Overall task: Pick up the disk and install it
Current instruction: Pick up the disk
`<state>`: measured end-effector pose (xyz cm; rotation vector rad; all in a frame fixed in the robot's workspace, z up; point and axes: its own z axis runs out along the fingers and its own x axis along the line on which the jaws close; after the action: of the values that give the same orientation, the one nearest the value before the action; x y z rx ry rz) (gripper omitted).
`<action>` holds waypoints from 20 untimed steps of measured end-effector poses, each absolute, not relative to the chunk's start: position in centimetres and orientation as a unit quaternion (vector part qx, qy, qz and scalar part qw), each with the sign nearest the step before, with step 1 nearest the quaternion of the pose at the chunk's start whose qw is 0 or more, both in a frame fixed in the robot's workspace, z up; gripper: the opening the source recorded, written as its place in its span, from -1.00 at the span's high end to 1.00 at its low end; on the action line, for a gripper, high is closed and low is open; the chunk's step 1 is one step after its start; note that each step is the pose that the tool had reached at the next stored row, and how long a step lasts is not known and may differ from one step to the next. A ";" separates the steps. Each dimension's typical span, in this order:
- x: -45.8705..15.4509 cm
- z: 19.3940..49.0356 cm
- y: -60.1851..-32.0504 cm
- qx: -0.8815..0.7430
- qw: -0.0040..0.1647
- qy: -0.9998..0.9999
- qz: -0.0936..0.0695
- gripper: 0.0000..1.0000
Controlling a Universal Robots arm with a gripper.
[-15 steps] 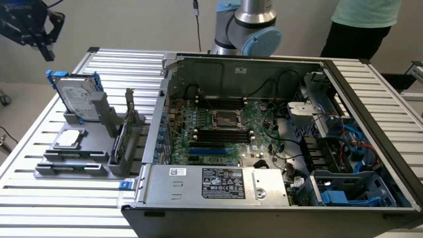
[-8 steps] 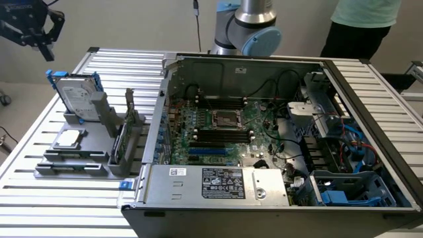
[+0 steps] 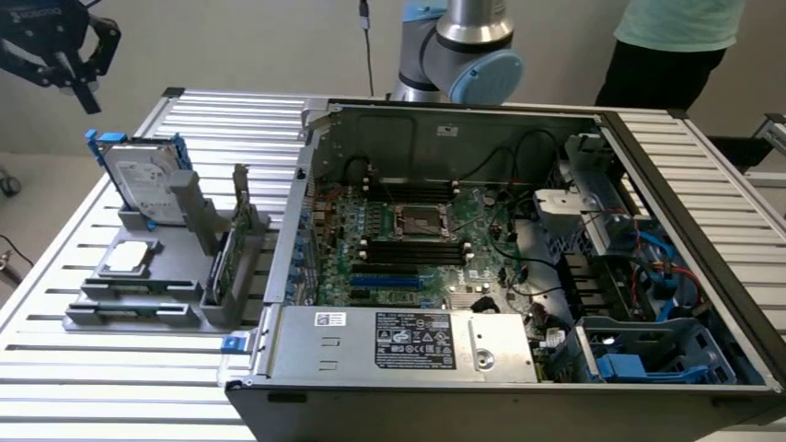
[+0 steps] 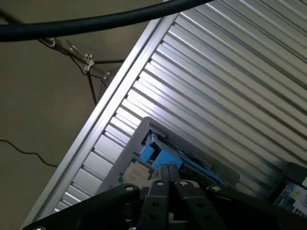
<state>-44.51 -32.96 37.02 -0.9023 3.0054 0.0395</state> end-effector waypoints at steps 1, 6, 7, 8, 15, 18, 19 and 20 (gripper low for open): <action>-44.5 37.0 -33.0 -0.296 0.002 0.955 0.013 0.79; -44.5 37.0 -33.0 -0.339 0.001 0.941 0.013 0.79; -44.5 37.0 -33.0 -0.348 0.001 0.937 0.013 0.79; -44.5 37.0 -33.0 -0.357 0.001 0.934 0.013 0.79; -44.5 37.0 -33.0 -0.415 0.000 0.910 0.013 0.79; -44.5 37.0 -33.0 -0.440 0.000 0.898 0.013 0.79; -44.5 37.0 -33.0 -0.448 -0.001 0.894 0.013 0.79; -44.5 37.0 -33.0 -0.456 -0.001 0.890 0.013 0.79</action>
<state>-44.50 -32.97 36.95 -1.4335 2.7966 0.0399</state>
